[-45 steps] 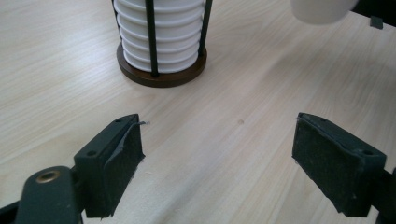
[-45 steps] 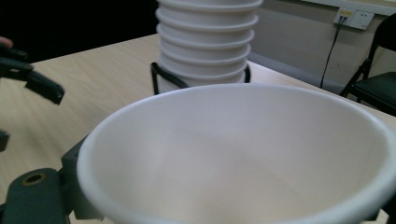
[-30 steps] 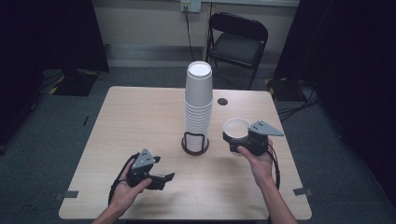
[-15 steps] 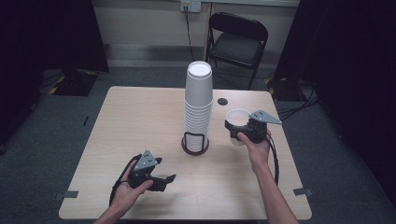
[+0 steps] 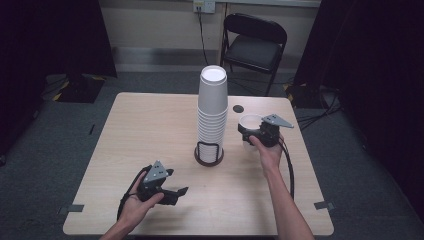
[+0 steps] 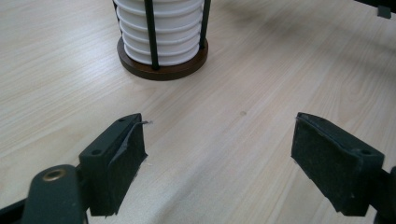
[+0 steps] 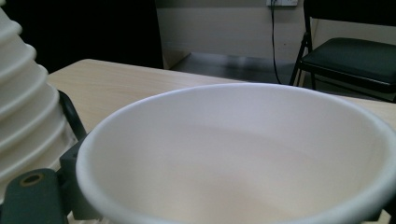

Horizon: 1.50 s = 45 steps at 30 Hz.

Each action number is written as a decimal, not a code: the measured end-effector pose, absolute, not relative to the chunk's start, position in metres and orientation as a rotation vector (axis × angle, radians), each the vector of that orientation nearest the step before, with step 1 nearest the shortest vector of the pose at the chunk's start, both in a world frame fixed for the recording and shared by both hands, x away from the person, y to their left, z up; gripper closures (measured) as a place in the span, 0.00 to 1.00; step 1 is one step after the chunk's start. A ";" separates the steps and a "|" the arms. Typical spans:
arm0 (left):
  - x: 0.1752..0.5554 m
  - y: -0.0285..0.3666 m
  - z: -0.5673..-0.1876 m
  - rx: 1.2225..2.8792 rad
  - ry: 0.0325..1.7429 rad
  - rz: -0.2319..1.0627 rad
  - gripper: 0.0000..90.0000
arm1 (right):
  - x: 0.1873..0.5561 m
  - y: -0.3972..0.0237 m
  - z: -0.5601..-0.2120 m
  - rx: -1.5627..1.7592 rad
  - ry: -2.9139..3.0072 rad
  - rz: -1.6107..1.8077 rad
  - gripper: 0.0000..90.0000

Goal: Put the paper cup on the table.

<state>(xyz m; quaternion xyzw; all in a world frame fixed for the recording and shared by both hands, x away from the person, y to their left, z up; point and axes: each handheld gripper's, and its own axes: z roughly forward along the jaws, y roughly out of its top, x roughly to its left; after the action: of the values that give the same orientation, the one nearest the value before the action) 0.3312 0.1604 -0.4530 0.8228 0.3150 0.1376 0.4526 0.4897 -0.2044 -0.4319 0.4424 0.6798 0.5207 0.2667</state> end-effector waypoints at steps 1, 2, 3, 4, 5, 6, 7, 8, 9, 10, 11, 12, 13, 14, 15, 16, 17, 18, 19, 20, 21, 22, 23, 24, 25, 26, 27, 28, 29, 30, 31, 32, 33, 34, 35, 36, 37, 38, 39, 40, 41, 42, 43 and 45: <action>0.331 0.160 -0.453 2.032 0.778 0.339 0.20 | 0.492 -0.204 -0.434 1.202 1.838 1.400 0.12; 0.331 0.160 -0.453 2.029 0.779 0.338 0.20 | 0.494 -0.204 -0.437 1.211 1.837 1.394 0.12; 0.331 0.160 -0.453 2.028 0.777 0.338 0.20 | 0.496 -0.204 -0.439 1.220 1.834 1.386 0.12; 0.331 0.160 -0.453 2.031 0.775 0.339 0.20 | 0.499 -0.204 -0.442 1.234 1.830 1.383 0.12; 0.331 0.159 -0.454 2.032 0.775 0.339 0.20 | 0.501 -0.203 -0.444 1.249 1.821 1.383 0.12; 0.332 0.160 -0.454 2.037 0.772 0.340 0.20 | 0.503 -0.203 -0.447 1.261 1.818 1.393 0.12; 0.331 0.159 -0.454 2.037 0.773 0.340 0.20 | 0.504 -0.204 -0.449 1.276 1.800 1.412 0.12; 0.331 0.160 -0.454 2.034 0.773 0.342 0.20 | 0.505 -0.204 -0.450 1.289 1.786 1.424 0.12; 0.331 0.160 -0.454 2.034 0.772 0.342 0.20 | 0.507 -0.205 -0.452 1.283 1.789 1.409 0.11; 0.331 0.160 -0.454 2.039 0.771 0.338 0.20 | 0.508 -0.204 -0.453 1.267 1.800 1.367 0.11; 0.331 0.160 -0.454 2.041 0.771 0.337 0.20 | 0.508 -0.204 -0.454 1.262 1.810 1.341 0.11; 0.332 0.160 -0.454 2.046 0.770 0.342 0.20 | 0.509 -0.204 -0.456 1.263 1.812 1.347 0.11; 0.332 0.160 -0.455 2.044 0.772 0.337 0.20 | 0.509 -0.205 -0.458 1.273 1.801 1.365 0.11; 0.332 0.159 -0.455 2.040 0.774 0.336 0.20 | 0.509 -0.205 -0.459 1.277 1.799 1.369 0.11; 0.332 0.159 -0.455 2.039 0.772 0.336 0.20 | 0.509 -0.206 -0.461 1.277 1.802 1.362 0.11; 0.332 0.159 -0.455 2.043 0.766 0.338 0.20 | 0.509 -0.206 -0.463 1.277 1.804 1.355 0.11; 0.331 0.159 -0.455 2.041 0.769 0.338 0.20 | 0.508 -0.207 -0.466 1.279 1.796 1.364 0.11; 0.331 0.159 -0.455 2.041 0.769 0.337 0.20 | 0.507 -0.207 -0.466 1.282 1.791 1.370 0.11; 0.332 0.158 -0.455 2.043 0.770 0.336 0.20 | 0.506 -0.208 -0.466 1.283 1.790 1.370 0.11; 0.332 0.158 -0.455 2.045 0.768 0.335 0.20 | 0.505 -0.208 -0.466 1.277 1.798 1.365 0.11; 0.332 0.158 -0.455 2.047 0.768 0.336 0.20 | 0.503 -0.208 -0.466 1.273 1.805 1.360 0.11; 0.332 0.158 -0.455 2.049 0.764 0.337 0.20 | 0.502 -0.209 -0.465 1.272 1.818 1.348 0.11; 0.332 0.157 -0.455 2.051 0.765 0.339 0.20 | 0.501 -0.209 -0.465 1.269 1.824 1.342 0.11; 0.331 0.157 -0.455 2.049 0.766 0.340 0.20 | 0.499 -0.210 -0.464 1.265 1.831 1.337 0.11; 0.331 0.156 -0.455 2.050 0.765 0.339 0.20 | 0.498 -0.210 -0.464 1.259 1.838 1.331 0.11; 0.331 0.156 -0.456 2.049 0.766 0.337 0.20 | 0.497 -0.210 -0.464 1.258 1.843 1.328 0.11; 0.332 0.156 -0.456 2.050 0.766 0.338 0.20 | 0.496 -0.210 -0.464 1.257 1.848 1.323 0.11; 0.332 0.156 -0.456 2.049 0.766 0.338 0.20 | 0.495 -0.211 -0.464 1.258 1.851 1.323 0.11; 0.332 0.156 -0.455 2.051 0.763 0.339 0.20 | 0.494 -0.211 -0.464 1.257 1.854 1.323 0.11; 0.332 0.156 -0.456 2.050 0.765 0.338 0.20 | 0.493 -0.211 -0.465 1.255 1.853 1.319 0.11; 0.332 0.156 -0.456 2.050 0.764 0.336 0.20 | 0.492 -0.211 -0.466 1.252 1.854 1.318 0.12; 0.332 0.156 -0.456 2.047 0.771 0.331 0.20 | 0.492 -0.211 -0.467 1.251 1.858 1.318 0.12; 0.332 0.156 -0.456 2.050 0.769 0.333 0.20 | 0.491 -0.211 -0.468 1.251 1.856 1.318 0.12; 0.332 0.156 -0.456 2.048 0.770 0.332 0.20 | 0.490 -0.211 -0.468 1.256 1.857 1.322 0.12; 0.332 0.157 -0.456 2.048 0.770 0.330 0.20 | 0.490 -0.211 -0.468 1.256 1.866 1.316 0.12; 0.332 0.157 -0.456 2.048 0.770 0.330 0.20 | 0.490 -0.210 -0.468 1.254 1.877 1.307 0.12; 0.333 0.157 -0.456 2.050 0.771 0.331 0.20 | 0.490 -0.210 -0.468 1.262 1.881 1.301 0.12; 0.333 0.157 -0.456 2.053 0.773 0.332 0.20 | 0.491 -0.209 -0.468 1.264 1.884 1.300 0.12; 0.333 0.156 -0.456 2.051 0.775 0.330 0.20 | 0.490 -0.209 -0.467 1.274 1.888 1.297 0.12; 0.333 0.156 -0.456 2.050 0.774 0.329 0.20 | 0.490 -0.210 -0.468 1.280 1.891 1.297 0.11; 0.333 0.156 -0.456 2.051 0.774 0.330 0.20 | 0.490 -0.210 -0.468 1.285 1.895 1.297 0.11; 0.333 0.156 -0.456 2.050 0.775 0.330 0.20 | 0.490 -0.210 -0.468 1.290 1.899 1.295 0.11; 0.333 0.156 -0.456 2.050 0.774 0.329 0.20 | 0.490 -0.210 -0.468 1.290 1.908 1.283 0.12; 0.333 0.156 -0.457 2.052 0.775 0.329 0.20 | 0.489 -0.210 -0.469 1.287 1.920 1.270 0.12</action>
<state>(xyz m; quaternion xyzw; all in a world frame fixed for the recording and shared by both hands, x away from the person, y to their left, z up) 0.3327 0.1558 -0.4565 0.8282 0.3129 0.1327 0.4455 0.4893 -0.2104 -0.4692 0.4725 0.7050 0.4664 0.2493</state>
